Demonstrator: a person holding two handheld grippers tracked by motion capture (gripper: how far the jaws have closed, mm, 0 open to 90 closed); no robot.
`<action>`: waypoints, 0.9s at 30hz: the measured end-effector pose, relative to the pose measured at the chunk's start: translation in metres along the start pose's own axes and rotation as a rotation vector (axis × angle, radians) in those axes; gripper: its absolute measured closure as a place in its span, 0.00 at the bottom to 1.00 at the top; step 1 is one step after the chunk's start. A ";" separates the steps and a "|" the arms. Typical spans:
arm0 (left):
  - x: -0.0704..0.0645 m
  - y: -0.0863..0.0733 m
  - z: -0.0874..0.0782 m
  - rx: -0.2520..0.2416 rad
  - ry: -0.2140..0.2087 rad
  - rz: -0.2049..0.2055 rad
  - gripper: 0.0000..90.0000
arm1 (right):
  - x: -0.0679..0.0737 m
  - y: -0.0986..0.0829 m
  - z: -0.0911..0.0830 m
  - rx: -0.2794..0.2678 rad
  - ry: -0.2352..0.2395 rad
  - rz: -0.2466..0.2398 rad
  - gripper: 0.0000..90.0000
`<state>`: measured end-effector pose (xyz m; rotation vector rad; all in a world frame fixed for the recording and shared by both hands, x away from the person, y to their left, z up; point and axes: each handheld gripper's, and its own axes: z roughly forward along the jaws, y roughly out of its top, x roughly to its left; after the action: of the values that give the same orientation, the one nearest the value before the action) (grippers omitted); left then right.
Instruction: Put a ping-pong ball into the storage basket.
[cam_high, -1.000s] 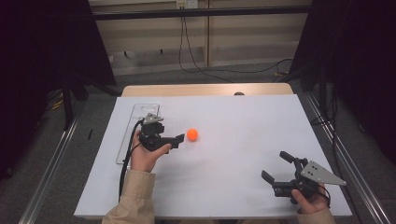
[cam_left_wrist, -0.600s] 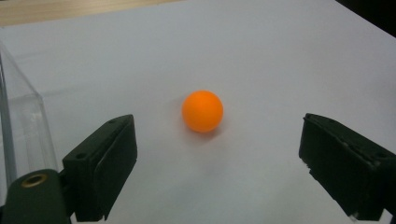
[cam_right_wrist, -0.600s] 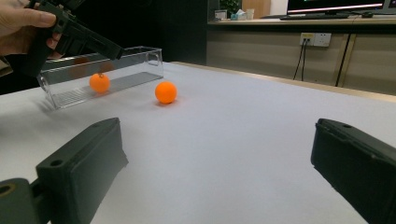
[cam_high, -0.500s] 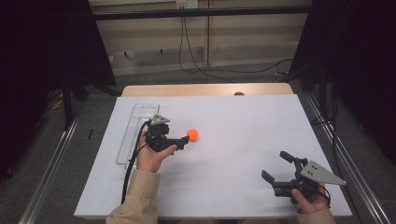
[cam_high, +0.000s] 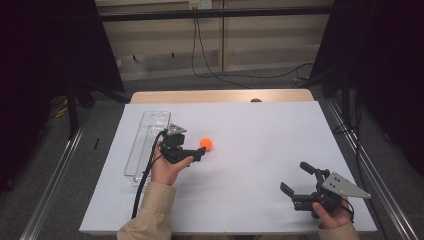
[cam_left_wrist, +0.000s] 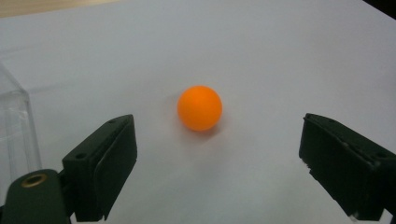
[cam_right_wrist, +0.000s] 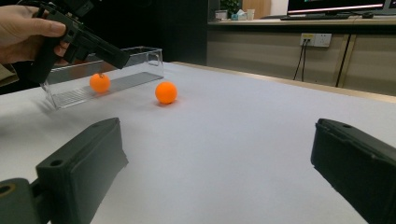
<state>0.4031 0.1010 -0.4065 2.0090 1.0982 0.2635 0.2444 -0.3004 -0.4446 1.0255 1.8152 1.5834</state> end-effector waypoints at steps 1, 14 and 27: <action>-0.001 0.000 0.001 0.003 -0.001 0.002 0.13 | 0.000 0.000 0.000 0.000 0.000 0.000 0.02; -0.004 -0.003 0.013 0.022 0.005 0.001 0.12 | 0.001 0.000 0.000 0.001 0.001 -0.004 0.02; -0.007 -0.006 0.024 0.028 0.020 -0.001 0.12 | 0.000 0.000 0.000 0.002 0.001 -0.005 0.02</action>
<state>0.4079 0.0841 -0.4253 2.0346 1.1212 0.2700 0.2443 -0.3000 -0.4446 1.0207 1.8191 1.5798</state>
